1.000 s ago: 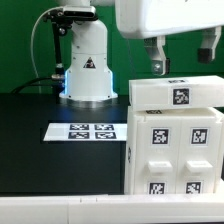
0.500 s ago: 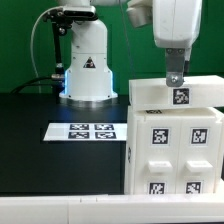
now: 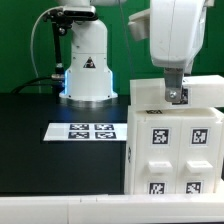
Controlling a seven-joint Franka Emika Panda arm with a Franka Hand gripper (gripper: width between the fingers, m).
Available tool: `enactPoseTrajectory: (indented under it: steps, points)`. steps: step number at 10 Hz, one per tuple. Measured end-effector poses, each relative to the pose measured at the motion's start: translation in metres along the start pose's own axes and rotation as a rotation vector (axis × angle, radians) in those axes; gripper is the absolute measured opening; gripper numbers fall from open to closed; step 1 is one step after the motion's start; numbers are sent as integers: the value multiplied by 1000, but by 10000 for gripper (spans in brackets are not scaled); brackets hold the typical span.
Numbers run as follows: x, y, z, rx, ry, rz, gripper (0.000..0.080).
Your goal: Assemble cabinet
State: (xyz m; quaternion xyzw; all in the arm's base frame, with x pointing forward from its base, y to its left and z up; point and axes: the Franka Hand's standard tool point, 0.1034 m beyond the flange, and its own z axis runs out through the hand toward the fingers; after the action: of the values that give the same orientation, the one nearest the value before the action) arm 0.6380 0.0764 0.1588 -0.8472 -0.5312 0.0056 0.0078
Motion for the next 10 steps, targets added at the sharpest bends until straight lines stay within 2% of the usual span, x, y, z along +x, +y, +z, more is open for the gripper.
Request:
enactPoseTrajectory:
  steps: [1, 4, 5, 8, 10]
  points:
    - [0, 0, 0, 0, 0, 42, 551]
    - [0, 0, 0, 1, 0, 295, 553]
    - [0, 2, 0, -11, 12, 429, 553]
    - [0, -1, 2, 1, 21, 950, 553]
    - [0, -1, 2, 3, 21, 1067, 554]
